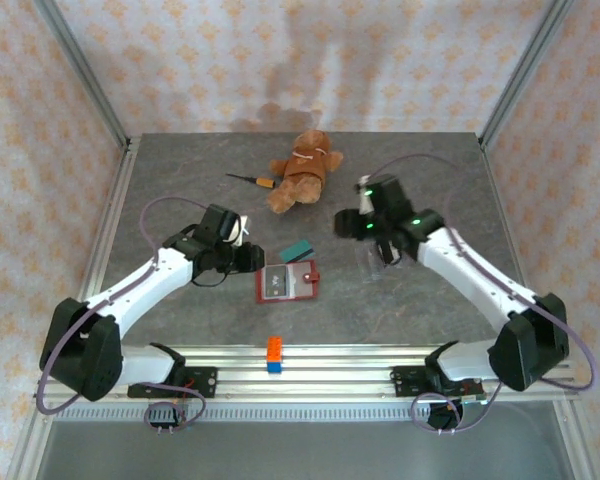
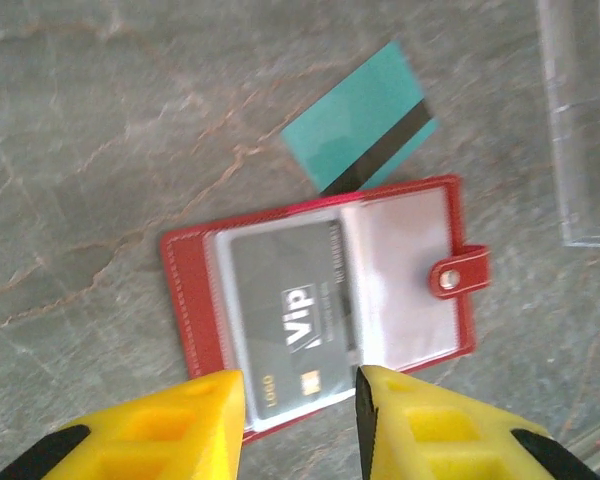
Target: Put the credit cards into the card holder
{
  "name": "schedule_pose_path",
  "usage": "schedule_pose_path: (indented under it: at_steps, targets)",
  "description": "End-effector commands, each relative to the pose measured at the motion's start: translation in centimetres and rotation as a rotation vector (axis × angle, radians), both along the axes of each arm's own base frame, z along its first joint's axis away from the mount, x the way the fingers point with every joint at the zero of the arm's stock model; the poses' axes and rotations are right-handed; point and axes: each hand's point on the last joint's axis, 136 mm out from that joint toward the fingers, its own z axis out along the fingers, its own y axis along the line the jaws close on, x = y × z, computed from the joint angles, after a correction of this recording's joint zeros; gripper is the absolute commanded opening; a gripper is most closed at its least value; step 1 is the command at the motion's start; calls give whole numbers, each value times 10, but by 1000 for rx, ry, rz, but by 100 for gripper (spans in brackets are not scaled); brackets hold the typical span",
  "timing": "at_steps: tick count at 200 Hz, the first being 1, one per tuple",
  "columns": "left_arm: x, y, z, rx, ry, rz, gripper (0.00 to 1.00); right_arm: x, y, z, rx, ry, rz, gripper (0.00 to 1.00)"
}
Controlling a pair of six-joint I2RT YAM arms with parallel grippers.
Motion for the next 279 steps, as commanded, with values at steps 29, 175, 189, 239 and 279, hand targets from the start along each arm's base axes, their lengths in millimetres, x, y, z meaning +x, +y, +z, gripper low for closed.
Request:
schedule_pose_path:
  at_steps: [29,175,189,239,279]
  targets:
    - [-9,-27,29,13,-49,-82,48,4,-112,-18,-179,102,-255,67]
    - [-12,-28,-2,176,-15,-141,57,-35,-136,-69,-474,328,-215,99]
    - [-14,-25,-4,181,-15,-135,57,-36,-141,-69,-522,334,-218,99]
    - [-12,-27,-3,170,-23,-130,57,-30,-133,-72,-630,316,-175,99]
    - [-11,-27,-5,180,-11,-137,57,-22,-138,-74,-714,300,-188,99]
